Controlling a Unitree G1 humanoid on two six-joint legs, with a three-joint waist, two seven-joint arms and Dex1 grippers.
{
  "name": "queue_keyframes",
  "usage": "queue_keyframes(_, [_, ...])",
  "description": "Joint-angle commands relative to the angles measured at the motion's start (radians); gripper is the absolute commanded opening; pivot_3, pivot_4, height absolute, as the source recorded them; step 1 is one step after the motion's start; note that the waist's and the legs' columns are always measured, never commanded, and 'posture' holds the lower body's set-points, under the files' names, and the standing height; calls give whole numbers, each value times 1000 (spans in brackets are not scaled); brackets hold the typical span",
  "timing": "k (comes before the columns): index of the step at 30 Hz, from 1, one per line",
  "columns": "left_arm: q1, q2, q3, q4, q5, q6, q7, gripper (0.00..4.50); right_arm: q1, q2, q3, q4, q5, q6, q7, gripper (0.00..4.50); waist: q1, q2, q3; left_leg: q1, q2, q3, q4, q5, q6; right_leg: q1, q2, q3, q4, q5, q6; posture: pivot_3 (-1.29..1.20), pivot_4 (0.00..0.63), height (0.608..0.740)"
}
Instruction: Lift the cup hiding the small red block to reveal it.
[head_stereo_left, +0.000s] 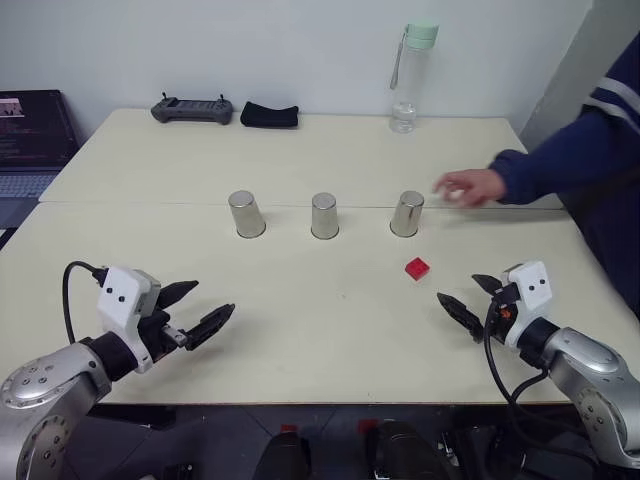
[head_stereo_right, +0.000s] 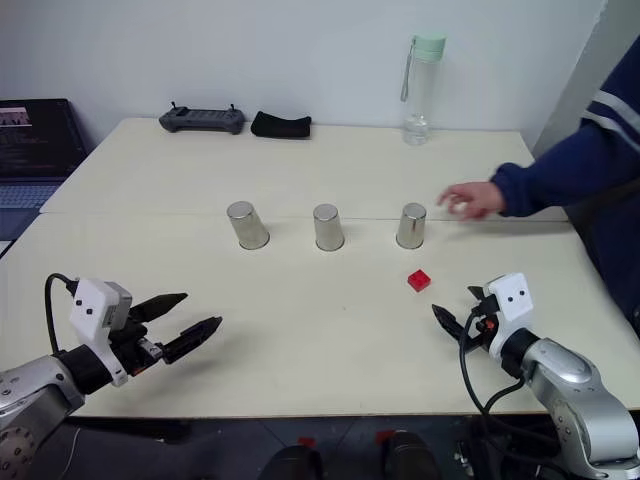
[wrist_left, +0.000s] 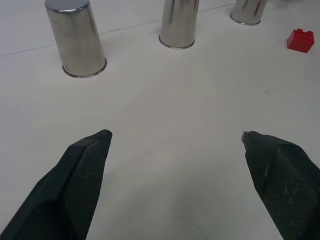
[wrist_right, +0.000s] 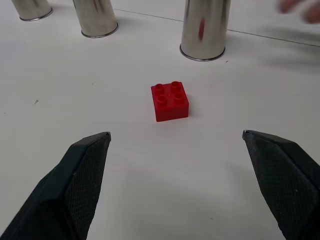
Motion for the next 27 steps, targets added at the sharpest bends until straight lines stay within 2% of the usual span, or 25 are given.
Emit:
queue_keyframes(1, [9, 10, 22, -28, -25, -5, -21, 4459, 2, -18, -12, -31, -3, -35, 19, 4500, 0, 0, 0, 0, 0, 0, 0, 0, 0, 0, 0, 0, 0, 0, 0, 0, 150, 740])
queue_keyframes(27, [-6, 18, 32, -22, -47, 8, -2, 4459, 14, -12, -19, -37, -2, -35, 5, 4500, 0, 0, 0, 0, 0, 0, 0, 0, 0, 0, 0, 0, 1, 0, 0, 0, 150, 740])
